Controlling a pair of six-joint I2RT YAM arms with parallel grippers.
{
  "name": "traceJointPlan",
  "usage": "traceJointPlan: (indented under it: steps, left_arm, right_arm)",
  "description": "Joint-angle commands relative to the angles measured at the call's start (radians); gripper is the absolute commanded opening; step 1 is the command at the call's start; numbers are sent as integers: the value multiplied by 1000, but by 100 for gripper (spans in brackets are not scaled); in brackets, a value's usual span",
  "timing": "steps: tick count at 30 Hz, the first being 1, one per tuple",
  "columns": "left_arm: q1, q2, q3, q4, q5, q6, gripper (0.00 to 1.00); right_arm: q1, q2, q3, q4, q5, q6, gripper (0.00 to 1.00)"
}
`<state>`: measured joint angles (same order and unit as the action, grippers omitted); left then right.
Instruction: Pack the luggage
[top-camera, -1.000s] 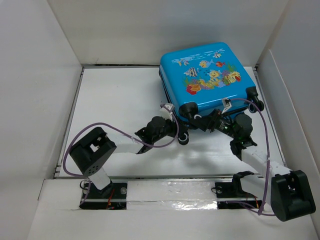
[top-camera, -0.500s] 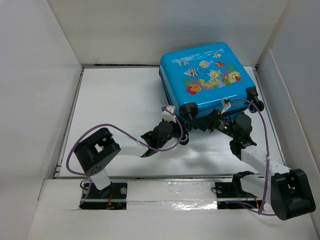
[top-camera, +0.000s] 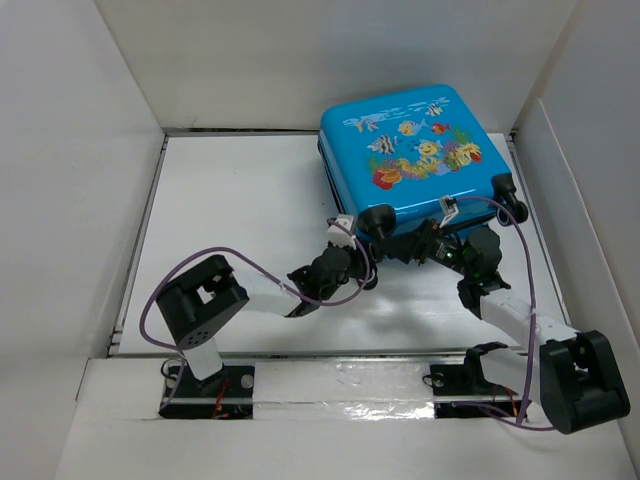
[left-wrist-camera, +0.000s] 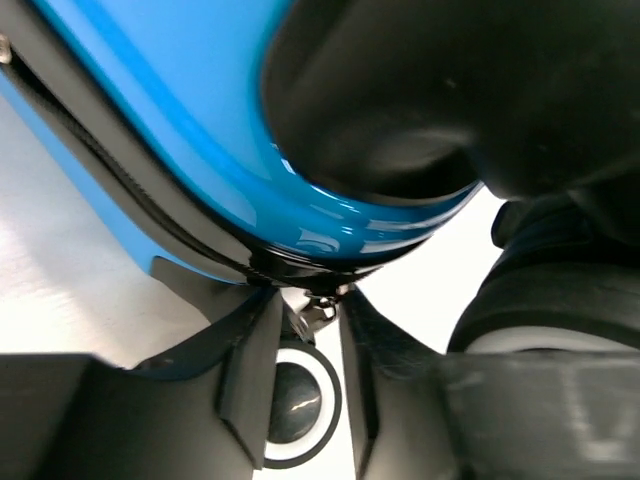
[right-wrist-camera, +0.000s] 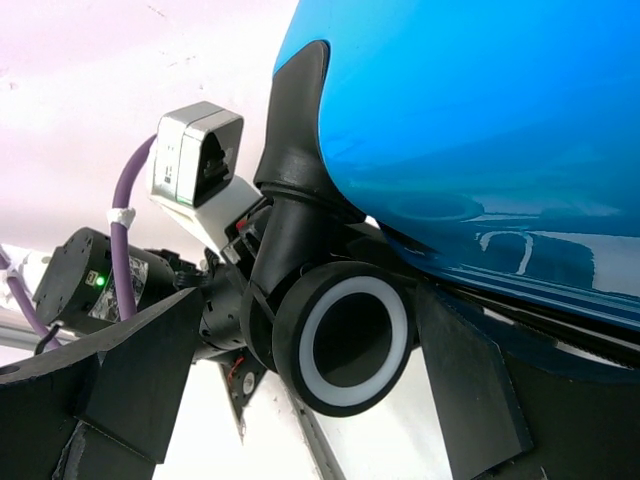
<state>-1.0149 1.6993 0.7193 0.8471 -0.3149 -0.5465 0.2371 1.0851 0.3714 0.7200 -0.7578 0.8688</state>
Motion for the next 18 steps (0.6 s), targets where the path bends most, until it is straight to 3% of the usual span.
traceJointPlan:
  steps: [1, 7, 18]
  left_arm:
    - [2, -1, 65, 152, -59, -1, 24]
    - [2, -29, 52, 159, -125, 17, 0]
    - [2, -96, -26, 181, -168, 76, 0]
  right_arm:
    - [10, -19, 12, 70, -25, -4, 93]
    - [10, -60, -2, -34, 35, -62, 100]
    - [10, -48, 18, -105, 54, -96, 100]
